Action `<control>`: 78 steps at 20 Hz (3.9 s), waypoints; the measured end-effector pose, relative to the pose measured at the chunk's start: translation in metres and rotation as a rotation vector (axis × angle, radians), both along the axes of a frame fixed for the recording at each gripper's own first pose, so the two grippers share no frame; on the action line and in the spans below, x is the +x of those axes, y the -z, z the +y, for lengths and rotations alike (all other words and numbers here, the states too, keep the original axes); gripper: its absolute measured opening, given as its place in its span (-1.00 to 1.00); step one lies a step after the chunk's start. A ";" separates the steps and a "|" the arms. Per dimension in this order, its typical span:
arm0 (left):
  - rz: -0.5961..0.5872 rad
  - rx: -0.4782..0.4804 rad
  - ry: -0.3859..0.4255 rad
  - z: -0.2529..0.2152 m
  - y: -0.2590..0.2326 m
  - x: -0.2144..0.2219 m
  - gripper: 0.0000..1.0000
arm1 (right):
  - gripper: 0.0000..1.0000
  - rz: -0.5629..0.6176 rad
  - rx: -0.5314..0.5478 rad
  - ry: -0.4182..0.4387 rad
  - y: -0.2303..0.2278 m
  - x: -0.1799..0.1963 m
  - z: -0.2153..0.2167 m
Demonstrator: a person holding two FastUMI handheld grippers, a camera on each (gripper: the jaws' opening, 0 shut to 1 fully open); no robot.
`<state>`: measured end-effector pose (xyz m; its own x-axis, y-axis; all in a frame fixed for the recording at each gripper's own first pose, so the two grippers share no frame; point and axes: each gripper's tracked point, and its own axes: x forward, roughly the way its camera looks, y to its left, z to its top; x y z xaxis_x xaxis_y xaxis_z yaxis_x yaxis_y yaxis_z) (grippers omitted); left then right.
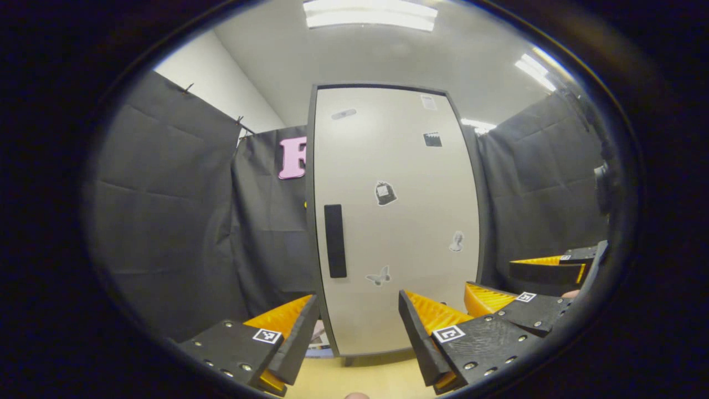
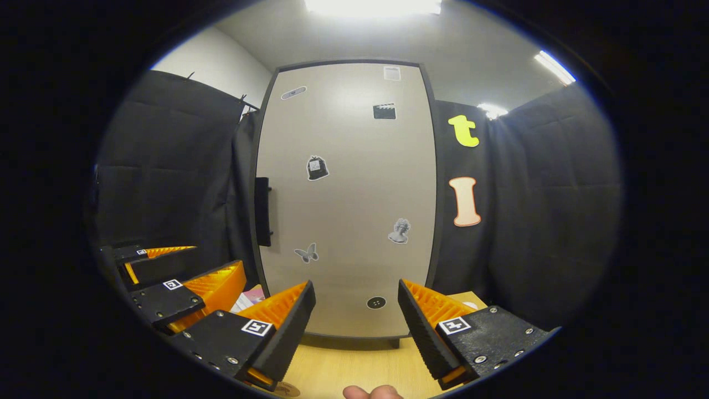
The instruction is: Open the cabinet door with the right hand, grasp the bottle in the cabinet with the left hand and place it on the coaster, then close the cabinet door with the right hand.
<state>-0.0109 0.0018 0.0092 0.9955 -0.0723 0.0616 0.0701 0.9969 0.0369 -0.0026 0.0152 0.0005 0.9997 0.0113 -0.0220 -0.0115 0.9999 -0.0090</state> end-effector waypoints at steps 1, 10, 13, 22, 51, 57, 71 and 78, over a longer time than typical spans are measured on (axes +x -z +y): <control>0.002 0.005 -0.007 0.005 0.002 -0.001 0.72 | 0.86 -0.005 -0.008 -0.009 -0.003 0.002 0.001; 0.048 -0.008 -0.046 0.044 0.043 -0.029 0.59 | 0.87 -0.065 -0.011 -0.059 -0.036 0.034 0.022; 0.063 -0.032 -0.034 0.053 0.061 -0.050 0.66 | 0.87 -0.080 -0.014 -0.098 -0.043 0.050 0.046; 0.058 -0.088 -0.032 0.085 0.079 -0.092 0.66 | 0.87 -0.086 -0.063 -0.200 -0.050 0.117 0.136; 0.157 -0.131 -0.204 0.151 0.134 -0.115 0.66 | -0.57 0.050 -0.087 -0.384 -0.025 0.150 0.181; 0.146 -0.073 -0.217 0.148 0.115 -0.116 0.67 | -0.60 0.083 -0.056 -0.450 -0.022 0.136 0.176; 0.103 0.071 -0.212 0.044 0.042 -0.183 0.73 | -0.61 0.128 0.009 -0.619 -0.011 0.117 0.140; 0.070 0.078 -0.167 -0.008 0.024 -0.178 0.73 | -0.61 0.171 0.027 -0.572 -0.009 0.105 0.110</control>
<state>-0.1887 -0.0058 -0.0146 0.9957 0.0922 -0.0076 -0.0908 0.9892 0.1154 0.1029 0.1249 0.0098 0.8171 0.5494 -0.1748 -0.5470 0.8345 0.0656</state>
